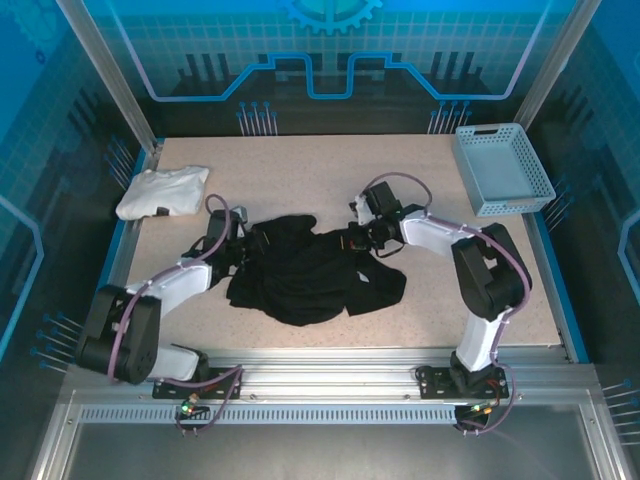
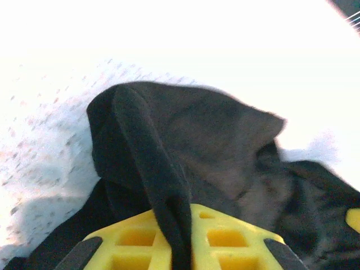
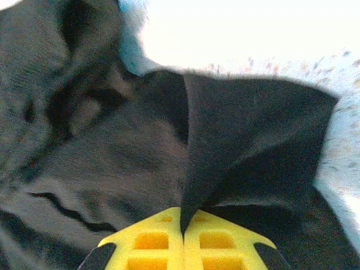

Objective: Fold the inside-out t-shirt

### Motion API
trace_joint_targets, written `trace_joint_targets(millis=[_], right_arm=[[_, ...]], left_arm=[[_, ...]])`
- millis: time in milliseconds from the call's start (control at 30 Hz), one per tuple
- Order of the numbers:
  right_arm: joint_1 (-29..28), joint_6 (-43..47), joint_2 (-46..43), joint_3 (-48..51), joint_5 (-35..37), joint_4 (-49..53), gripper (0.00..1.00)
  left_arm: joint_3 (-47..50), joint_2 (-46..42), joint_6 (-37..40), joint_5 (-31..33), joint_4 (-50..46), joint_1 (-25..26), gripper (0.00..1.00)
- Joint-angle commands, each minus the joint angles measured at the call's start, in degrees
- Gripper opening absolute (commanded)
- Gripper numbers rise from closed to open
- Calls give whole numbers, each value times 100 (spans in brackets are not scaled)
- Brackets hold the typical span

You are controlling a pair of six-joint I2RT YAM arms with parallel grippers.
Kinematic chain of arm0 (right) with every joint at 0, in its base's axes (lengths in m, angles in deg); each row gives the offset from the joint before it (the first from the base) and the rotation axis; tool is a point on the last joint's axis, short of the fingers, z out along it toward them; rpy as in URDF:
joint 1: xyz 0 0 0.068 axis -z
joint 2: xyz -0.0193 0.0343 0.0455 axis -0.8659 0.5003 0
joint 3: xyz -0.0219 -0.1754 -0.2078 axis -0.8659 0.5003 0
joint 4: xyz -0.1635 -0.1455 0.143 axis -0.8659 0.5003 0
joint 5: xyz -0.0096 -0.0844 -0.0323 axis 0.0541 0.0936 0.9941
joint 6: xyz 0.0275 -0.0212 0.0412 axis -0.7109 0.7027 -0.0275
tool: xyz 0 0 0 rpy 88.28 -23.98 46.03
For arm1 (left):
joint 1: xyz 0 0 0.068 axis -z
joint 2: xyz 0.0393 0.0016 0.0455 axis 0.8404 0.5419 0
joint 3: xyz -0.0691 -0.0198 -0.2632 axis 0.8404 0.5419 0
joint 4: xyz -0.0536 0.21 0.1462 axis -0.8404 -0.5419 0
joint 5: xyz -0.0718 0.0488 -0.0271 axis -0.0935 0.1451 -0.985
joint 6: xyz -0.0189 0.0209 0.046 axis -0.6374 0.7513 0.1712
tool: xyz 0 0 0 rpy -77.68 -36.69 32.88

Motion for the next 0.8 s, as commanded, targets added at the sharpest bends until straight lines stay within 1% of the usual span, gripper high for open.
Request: trace_joint_targets(millis=[0,100,200,267,367,467,633,767], right_arm=[[316,335,-1392,-440,-9,-87,0],[426,665,-2189,-1013,256,177,0],[474,1016,-2794,-1633,592,384,0],[505,1212,-3139,-2004,809,486,0],[510,1470,-3412,-2534,981,849,0],[509,1635,-3649,-2937,998,1113,0],[504,1717,-3990,-3390,923,1190,0],[500,1681,-4099,-3726,763,1156,0]], left_arm=[[-197,-891,-295,-381,494,-23,9],[-612,-1490,-473,-396,601,20,1],[-1233,-1850,-399,-402,485,60,0],[-1707,-2009,-196,-390,349,89,0],[-2294,-2185,84,-295,24,91,0],[-2686,-2412,235,-289,-112,91,0],[-3160,-2666,309,-394,-101,91,0],[-3586,-2655,322,-500,-134,93,0]])
